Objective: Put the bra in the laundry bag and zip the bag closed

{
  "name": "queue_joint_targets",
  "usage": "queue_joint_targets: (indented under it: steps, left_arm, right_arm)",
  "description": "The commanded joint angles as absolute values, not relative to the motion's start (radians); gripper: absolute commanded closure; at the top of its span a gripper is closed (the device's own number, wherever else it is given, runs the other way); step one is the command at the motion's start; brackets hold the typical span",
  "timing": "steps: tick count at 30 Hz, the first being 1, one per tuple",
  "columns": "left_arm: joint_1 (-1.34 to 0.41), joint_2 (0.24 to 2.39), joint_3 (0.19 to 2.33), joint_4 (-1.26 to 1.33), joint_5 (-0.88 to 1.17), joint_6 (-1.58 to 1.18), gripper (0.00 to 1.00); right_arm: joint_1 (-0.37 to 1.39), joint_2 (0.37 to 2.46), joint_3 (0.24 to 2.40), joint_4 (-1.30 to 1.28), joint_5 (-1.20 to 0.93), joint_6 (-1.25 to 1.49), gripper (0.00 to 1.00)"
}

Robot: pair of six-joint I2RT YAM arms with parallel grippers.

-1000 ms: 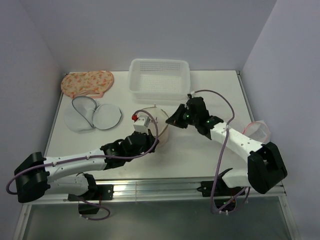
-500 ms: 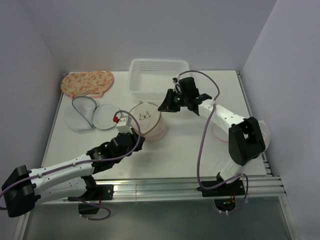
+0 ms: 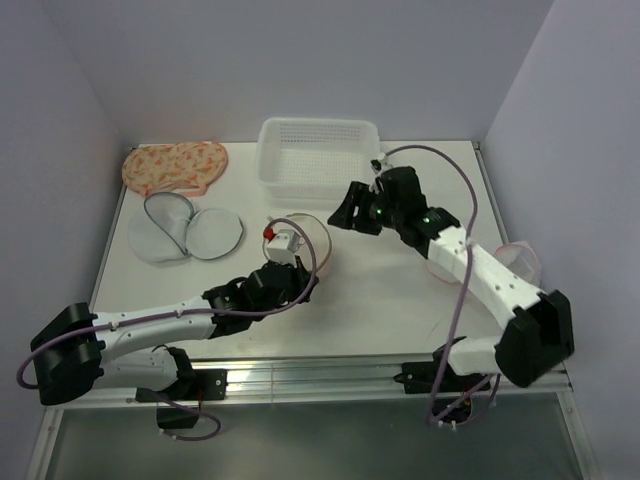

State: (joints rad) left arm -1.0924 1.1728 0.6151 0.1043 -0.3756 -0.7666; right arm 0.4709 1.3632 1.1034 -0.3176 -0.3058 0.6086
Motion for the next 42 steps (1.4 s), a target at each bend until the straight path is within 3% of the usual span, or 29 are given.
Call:
queue_joint_targets:
  steps: [1,8,18,19,23,25,34,42]
  left_arm:
    - [-1.108,1.207,0.679,0.202,-0.328,-0.73,1.0]
    - [-1.118,1.285,0.75,0.221,-0.296,-0.715,1.0]
    - [-1.129,1.336,0.784,0.222,-0.29,-0.706,1.0]
    - [-1.129,1.336,0.784,0.221,-0.288,-0.707,1.0]
    - [-1.129,1.318,0.77,0.198,-0.302,-0.707,1.0]
    - [-1.129,1.287,0.761,0.166,-0.313,-0.71,1.0]
    - [-1.117,1.131,0.66,0.019,-0.437,-0.755,1.0]
    - [-1.055,0.967,0.529,-0.057,-0.463,-0.828,1.0]
  right_arm:
    - [0.495,1.229,1.0,-0.318,-0.279,0.673,0.35]
    - [0.531,1.075,0.764,-0.196,-0.256,0.843,0.35]
    - [0.541,1.169,0.713,-0.057,-0.268,0.923,0.37]
    - [0.541,1.175,0.712,-0.051,-0.268,0.923,0.4]
    - [0.54,1.244,0.748,-0.071,-0.253,0.891,0.72]
    - [0.529,1.267,0.778,-0.095,-0.232,0.867,0.78]
    - [0.46,1.462,1.058,-0.189,-0.245,0.62,0.8]
    - [0.434,1.658,1.29,-0.221,-0.273,0.5,0.75]
